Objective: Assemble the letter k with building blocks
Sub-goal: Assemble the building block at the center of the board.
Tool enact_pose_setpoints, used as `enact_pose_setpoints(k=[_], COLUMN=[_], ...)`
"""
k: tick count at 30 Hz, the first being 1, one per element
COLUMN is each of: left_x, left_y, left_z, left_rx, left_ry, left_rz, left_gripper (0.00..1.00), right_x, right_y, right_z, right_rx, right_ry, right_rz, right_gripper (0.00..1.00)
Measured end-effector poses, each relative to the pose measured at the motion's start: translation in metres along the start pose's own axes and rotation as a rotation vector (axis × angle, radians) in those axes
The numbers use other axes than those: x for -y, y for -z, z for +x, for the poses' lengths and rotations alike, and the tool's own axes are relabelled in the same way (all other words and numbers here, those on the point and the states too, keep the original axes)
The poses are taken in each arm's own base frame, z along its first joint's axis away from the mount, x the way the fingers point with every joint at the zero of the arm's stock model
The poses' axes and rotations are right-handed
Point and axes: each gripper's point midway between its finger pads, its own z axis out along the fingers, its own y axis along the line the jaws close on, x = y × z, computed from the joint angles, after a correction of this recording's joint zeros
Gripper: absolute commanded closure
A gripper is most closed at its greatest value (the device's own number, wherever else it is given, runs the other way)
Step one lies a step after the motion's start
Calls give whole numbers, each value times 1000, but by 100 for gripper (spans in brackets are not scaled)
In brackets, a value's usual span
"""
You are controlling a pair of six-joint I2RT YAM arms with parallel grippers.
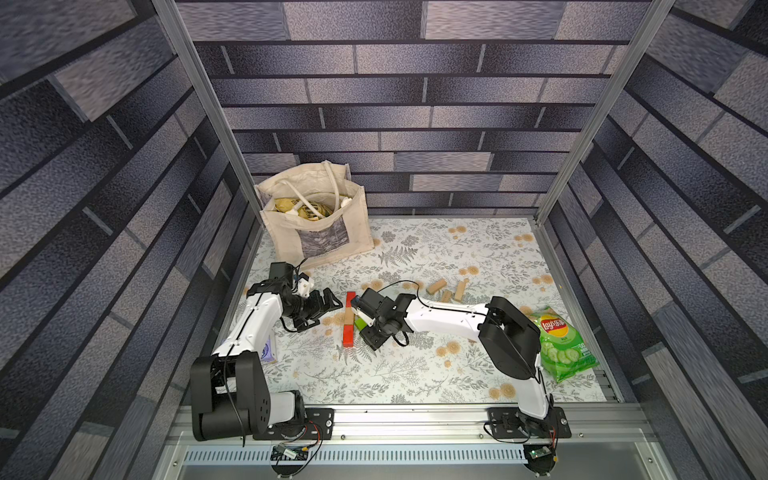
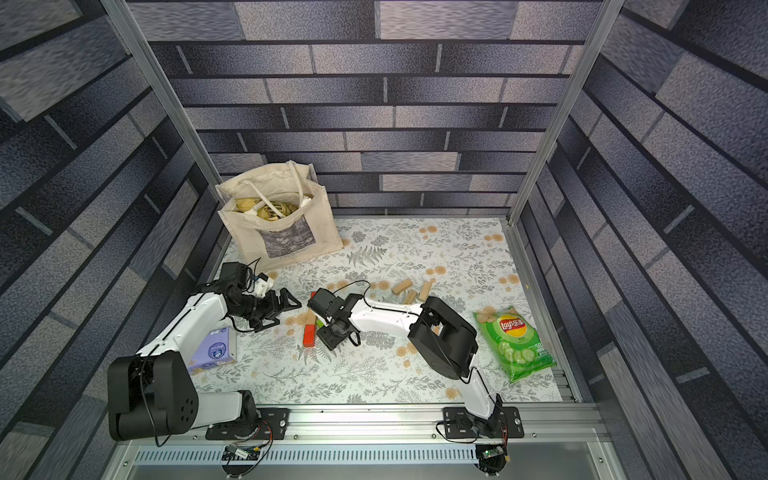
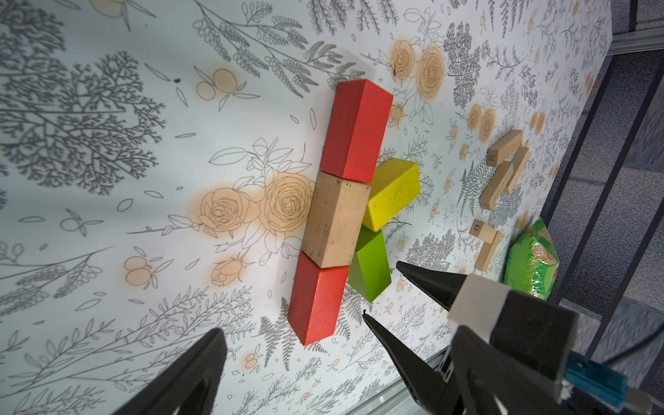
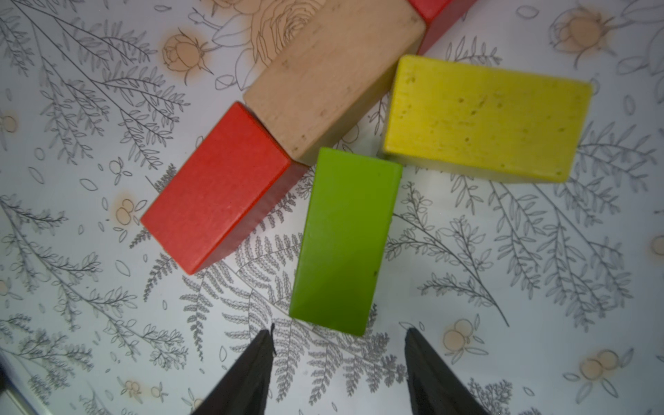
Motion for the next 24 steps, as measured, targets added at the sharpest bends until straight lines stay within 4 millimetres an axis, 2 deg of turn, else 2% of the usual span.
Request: enact_pose_setpoints(k=[17,24], left_x=[1,1], left_y=[0,0], left_z=[0,0], left_rx=[-1,-1], left_ry=[0,0], left_rz=[3,3], left_gripper=[0,0], right_x=[1,6], right_y=[-9,-9], right_z=[-8,-5], right_rx=[3,-9], right_ry=[-10,-11], right_rz=[15,45], right_gripper=[42,44])
